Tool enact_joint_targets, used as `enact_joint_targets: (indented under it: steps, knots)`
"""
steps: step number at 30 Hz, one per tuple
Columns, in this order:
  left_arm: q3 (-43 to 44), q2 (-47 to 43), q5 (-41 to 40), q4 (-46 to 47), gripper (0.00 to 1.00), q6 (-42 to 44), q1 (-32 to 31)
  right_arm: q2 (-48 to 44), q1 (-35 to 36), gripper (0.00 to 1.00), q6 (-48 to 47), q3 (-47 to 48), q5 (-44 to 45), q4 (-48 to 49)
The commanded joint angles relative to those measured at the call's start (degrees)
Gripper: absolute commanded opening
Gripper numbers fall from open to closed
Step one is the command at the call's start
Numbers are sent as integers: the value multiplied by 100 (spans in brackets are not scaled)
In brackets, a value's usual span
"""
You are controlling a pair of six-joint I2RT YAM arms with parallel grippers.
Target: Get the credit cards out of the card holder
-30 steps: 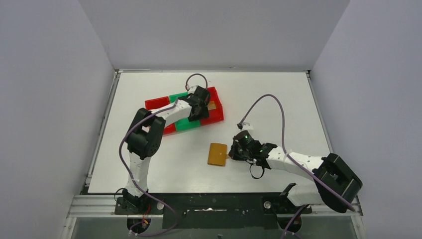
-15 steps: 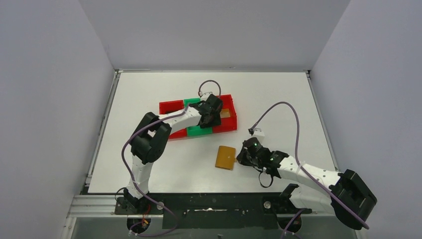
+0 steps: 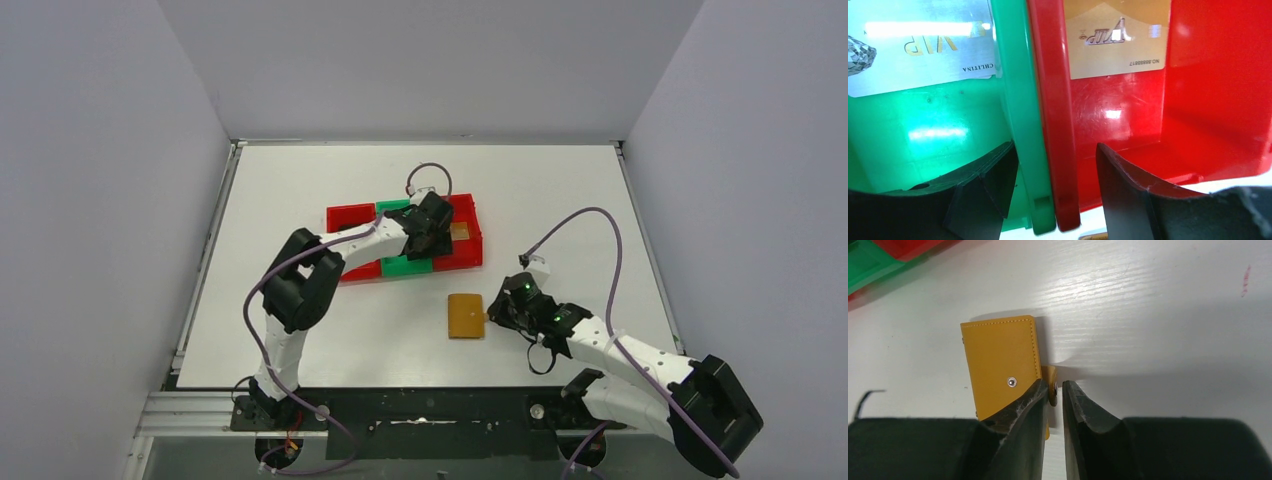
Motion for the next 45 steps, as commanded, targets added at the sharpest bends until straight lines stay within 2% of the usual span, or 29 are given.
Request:
enact_joint_targets:
  steps: [1,9,15,23,27,36,41,45]
  knots:
    - [145,-677,23,103,59,237,-39,48,-176,21,14,28,-46,415]
    - [-105,-1276,124,243,62,492,-39,350,-427,22,-119,41,-391,560]
    - [-727,-1916,58,377,63,562,-39,347,-420,24,-229,-50,-681,574]
    - [-2487,-3574,121,1225,65,411,-37,468,-422,9,-236,-171,-896,863]
    - [-3144,-4283,186,1347,67,383,-39,552,-352,2,-269,-134,-896,954]
    - [-4743,-5415,679,1872,70,39,-39,660,144,0,-506,156,-1270,1504]
    - [-5267,-5820,1026,1907,70,-71,-48,966,911,0,-511,693,-730,1345]
    - [-5622,-6049,1281,1969,70,-218,-72,1045,1197,0,-281,813,-538,1522]
